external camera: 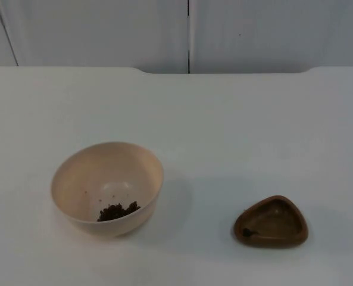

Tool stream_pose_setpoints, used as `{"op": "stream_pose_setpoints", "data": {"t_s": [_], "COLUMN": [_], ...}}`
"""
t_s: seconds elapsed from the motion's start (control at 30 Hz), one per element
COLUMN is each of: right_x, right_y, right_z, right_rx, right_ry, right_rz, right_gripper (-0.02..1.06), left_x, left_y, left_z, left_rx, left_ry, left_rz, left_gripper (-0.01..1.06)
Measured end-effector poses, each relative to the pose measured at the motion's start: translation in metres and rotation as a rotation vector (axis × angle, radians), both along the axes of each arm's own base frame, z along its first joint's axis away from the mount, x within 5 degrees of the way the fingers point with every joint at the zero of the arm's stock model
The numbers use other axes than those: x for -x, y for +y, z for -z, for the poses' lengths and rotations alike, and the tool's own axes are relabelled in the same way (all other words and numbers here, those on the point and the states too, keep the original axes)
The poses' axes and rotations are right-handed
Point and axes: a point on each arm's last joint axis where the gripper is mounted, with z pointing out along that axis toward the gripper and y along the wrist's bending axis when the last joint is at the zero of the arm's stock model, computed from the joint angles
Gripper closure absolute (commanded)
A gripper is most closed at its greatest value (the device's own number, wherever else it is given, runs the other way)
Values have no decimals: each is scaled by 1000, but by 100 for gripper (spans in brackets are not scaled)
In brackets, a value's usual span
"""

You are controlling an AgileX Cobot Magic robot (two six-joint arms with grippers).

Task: Pick up the bowl with the left hand and pour the coffee beans from the cup into the bowl with the right hand.

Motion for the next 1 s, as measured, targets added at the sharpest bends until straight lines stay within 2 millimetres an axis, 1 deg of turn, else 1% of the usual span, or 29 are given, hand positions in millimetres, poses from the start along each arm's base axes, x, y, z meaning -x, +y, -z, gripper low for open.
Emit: {"op": "stream_pose_setpoints", "data": {"t_s": [0.03, 0.07, 0.2, 0.23, 0.4, 0.43, 0.5, 0.57, 0.6, 0.77, 0.87, 1.0], "right_x": [4, 4, 21, 21, 38, 38, 44, 47, 47, 54, 59, 61], "right_y": [-3, -3, -12, -12, -22, -22, -26, -28, -28, -32, -35, -36], "right_z": [0, 0, 1, 1, 2, 2, 4, 11, 11, 32, 36, 38], "right_rx": [-5, -5, -19, -19, -23, -23, -24, -17, -17, -9, -6, 4], "right_ry": [-8, -8, -36, -36, -79, -79, -97, -102, -102, -83, -76, -59], "right_rz": [0, 0, -1, -1, -10, -10, -11, -10, -10, -14, -16, -16], "right_gripper": [29, 29, 29, 29, 29, 29, 29, 29, 29, 29, 29, 29], "left_x": [5, 5, 22, 22, 39, 39, 45, 51, 51, 49, 47, 48], "left_y": [1, 1, 6, 6, 11, 11, 13, 17, 17, 20, 20, 20], "left_z": [5, 5, 13, 13, 18, 18, 21, 26, 26, 38, 43, 43], "left_rx": [-2, -2, -29, -29, -46, -46, -57, -79, -79, -119, -125, -122], "left_ry": [0, 0, -23, -23, -46, -46, -40, -46, -46, 2, 29, 32], "left_rz": [2, 2, 21, 21, 33, 33, 33, 22, 22, -7, -10, -12], "left_gripper": [25, 25, 25, 25, 25, 25, 25, 25, 25, 25, 25, 25]}}
